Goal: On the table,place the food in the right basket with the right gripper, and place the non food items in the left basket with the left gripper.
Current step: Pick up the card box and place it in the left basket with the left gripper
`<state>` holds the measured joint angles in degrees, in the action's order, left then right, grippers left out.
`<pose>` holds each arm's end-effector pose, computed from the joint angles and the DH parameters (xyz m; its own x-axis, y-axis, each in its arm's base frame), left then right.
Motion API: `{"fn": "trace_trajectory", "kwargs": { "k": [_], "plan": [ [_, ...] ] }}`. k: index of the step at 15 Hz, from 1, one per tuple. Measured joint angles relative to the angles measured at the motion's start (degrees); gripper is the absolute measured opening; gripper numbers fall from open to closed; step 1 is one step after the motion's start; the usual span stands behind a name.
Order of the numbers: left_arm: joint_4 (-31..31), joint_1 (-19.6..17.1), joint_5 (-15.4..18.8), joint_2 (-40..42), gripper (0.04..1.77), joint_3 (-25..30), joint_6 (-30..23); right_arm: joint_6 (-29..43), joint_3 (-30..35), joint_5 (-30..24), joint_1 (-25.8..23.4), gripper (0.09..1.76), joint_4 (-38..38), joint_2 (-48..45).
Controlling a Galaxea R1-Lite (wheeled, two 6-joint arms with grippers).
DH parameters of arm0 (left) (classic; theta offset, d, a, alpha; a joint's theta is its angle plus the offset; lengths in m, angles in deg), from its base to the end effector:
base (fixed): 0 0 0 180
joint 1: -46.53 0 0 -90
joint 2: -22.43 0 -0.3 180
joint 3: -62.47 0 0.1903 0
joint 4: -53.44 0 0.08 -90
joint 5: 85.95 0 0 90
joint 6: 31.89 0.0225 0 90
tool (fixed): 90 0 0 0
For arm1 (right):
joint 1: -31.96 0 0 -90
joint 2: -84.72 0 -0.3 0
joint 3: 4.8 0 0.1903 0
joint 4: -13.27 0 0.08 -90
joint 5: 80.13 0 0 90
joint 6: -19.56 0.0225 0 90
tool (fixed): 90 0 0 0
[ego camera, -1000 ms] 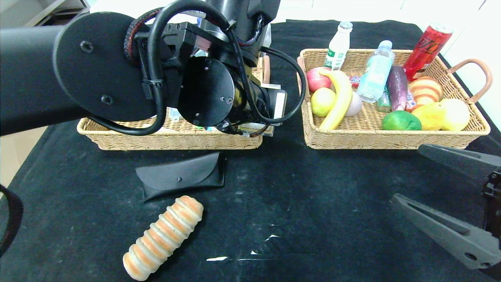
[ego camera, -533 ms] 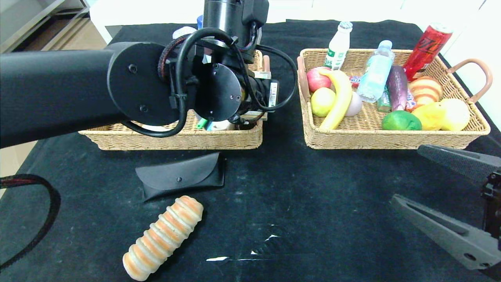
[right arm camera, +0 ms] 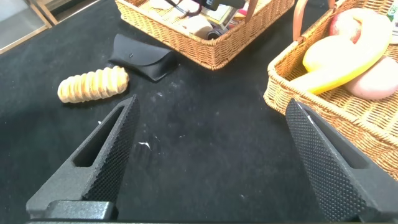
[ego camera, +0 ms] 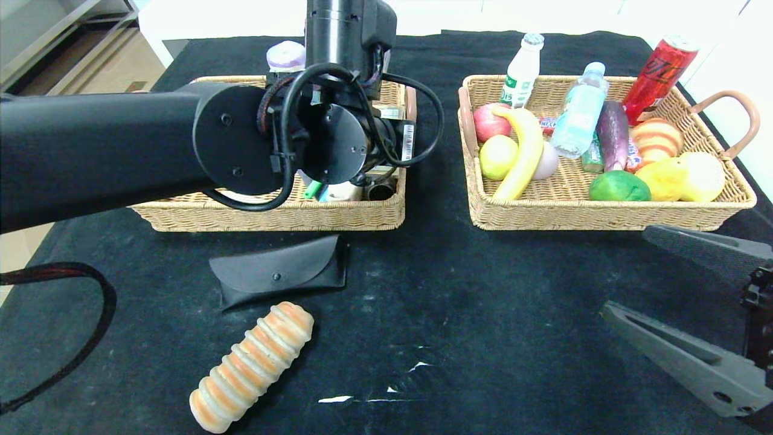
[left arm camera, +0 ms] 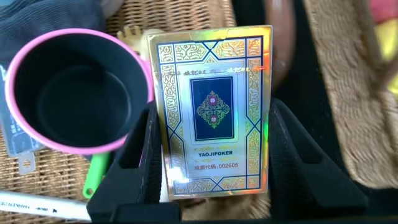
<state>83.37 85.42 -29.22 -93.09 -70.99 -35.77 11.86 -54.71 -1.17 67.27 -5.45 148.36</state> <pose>0.3245 -0.2459 0.3088 0.9810 -0.0865 -0.1737 0.0961 0.9942 0.0475 0.1227 0.0922 0.2325 0.6872 0.7214 0.0854 -0.7069 0.6912 -0.1500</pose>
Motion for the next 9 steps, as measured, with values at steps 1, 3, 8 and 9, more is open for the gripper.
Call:
{"fn": "trace_trajectory", "kwargs": {
  "k": [1, 3, 8, 9],
  "plan": [
    [-0.17, -0.35, 0.0, -0.16, 1.03, 0.09, 0.0, 0.0, 0.0, 0.0, 0.0, 1.71, -0.02, 0.0],
    [-0.26, -0.61, 0.0, -0.3, 1.03, 0.15, -0.02, 0.0, 0.0, -0.02, 0.0, 1.71, 0.0, 0.0],
    [-0.26, -0.77, -0.09, -0.46, 1.1, 0.2, -0.13, -0.01, 0.0, 0.0, 0.0, 1.71, 0.0, 0.0],
    [-0.28, -0.77, -0.11, -0.46, 1.18, 0.2, -0.11, -0.01, 0.0, 0.0, 0.0, 1.71, 0.02, 0.0]
  ]
}}
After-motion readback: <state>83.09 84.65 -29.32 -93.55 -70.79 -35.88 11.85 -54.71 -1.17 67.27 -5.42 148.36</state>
